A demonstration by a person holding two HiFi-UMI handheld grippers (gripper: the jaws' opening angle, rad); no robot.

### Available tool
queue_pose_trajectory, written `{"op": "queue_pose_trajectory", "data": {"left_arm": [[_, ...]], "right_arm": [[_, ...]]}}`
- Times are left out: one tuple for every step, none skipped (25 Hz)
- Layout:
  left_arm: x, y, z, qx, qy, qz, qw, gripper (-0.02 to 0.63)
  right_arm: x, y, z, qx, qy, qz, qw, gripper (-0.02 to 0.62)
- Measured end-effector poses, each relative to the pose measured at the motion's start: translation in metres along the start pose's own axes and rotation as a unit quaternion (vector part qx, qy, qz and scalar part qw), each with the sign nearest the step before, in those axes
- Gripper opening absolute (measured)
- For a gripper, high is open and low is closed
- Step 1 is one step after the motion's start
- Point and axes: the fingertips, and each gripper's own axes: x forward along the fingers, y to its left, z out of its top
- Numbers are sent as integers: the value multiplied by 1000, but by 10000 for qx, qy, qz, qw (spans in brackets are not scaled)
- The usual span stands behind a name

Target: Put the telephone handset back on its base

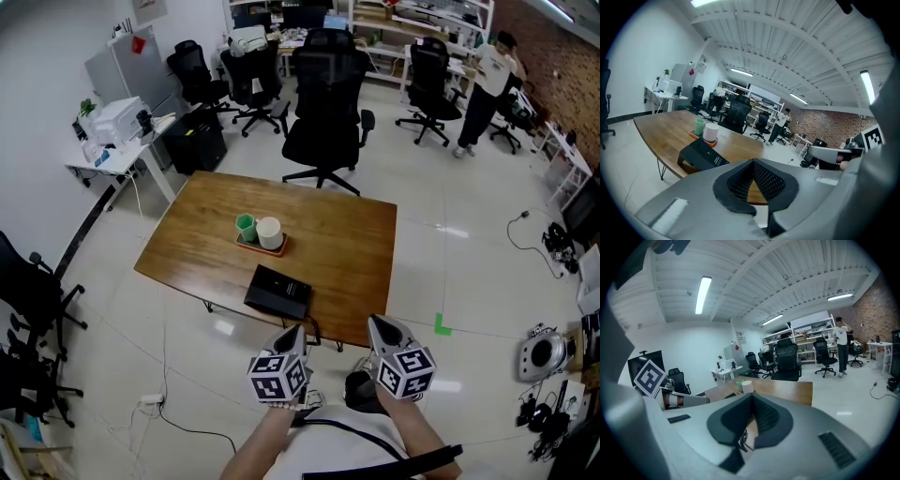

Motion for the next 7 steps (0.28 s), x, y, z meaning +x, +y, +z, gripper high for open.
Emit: {"op": "queue_pose_trajectory", "data": {"left_arm": [[0,0,0,-7,-9,-1,10000,9],[1,-1,1,-6,-14,1,10000,9],[1,0,1,-6,-17,4,10000,9],[1,1,2,-13,-18,9,10000,9],[1,2,3,-25,-20,16,10000,9],[1,3,4,-38,-21,23,10000,9],[1,4,4,-52,-23,30,10000,9]], "right_arm": [[0,-1,0,0,2,-10,10000,5],[0,-2,0,2,4,-21,10000,5],[0,-2,0,1,3,-27,10000,5],[1,-2,1,-4,-3,-27,10000,5],[2,-2,3,-11,-11,-21,10000,5],[4,-1,4,-21,-19,-14,10000,5],[5,0,5,-32,-26,-6,10000,5]]}}
